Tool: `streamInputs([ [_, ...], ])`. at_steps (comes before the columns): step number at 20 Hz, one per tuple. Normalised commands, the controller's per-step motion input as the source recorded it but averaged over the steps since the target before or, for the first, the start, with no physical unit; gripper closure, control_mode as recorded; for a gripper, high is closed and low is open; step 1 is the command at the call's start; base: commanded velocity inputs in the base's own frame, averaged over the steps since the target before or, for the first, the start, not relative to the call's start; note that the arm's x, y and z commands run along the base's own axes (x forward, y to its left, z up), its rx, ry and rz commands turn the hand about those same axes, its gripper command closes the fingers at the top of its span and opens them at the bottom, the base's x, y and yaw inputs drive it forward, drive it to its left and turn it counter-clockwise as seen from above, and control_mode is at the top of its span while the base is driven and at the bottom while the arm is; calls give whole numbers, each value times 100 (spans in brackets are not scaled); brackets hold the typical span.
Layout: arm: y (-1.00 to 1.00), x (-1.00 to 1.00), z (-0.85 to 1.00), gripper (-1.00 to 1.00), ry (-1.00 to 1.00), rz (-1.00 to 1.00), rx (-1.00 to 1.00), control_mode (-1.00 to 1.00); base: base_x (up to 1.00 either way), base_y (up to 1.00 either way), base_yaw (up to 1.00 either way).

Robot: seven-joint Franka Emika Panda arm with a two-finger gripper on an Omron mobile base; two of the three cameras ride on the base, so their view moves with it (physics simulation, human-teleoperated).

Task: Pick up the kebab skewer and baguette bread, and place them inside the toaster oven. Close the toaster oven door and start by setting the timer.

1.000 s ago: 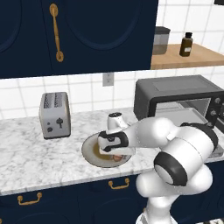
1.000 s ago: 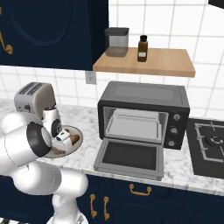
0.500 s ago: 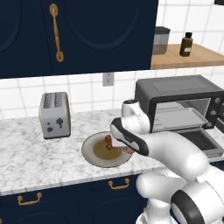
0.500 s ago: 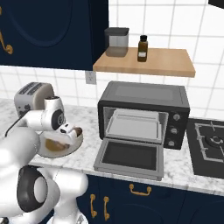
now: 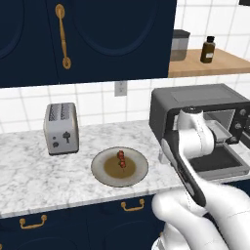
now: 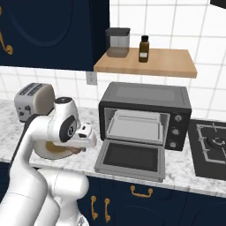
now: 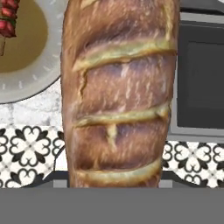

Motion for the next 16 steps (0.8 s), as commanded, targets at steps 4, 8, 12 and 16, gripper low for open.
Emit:
streamInputs([
  [4, -96, 0, 43, 100, -6, 33, 0, -100, 0, 0, 0],
  [8, -77, 16, 40, 100, 7, 19, 5, -100, 0, 0, 0],
  [12, -71, 34, 25, 100, 13, 10, 6, -100, 0, 0, 0],
  [16, -47, 45, 12, 100, 12, 4, 3, -100, 0, 0, 0],
])
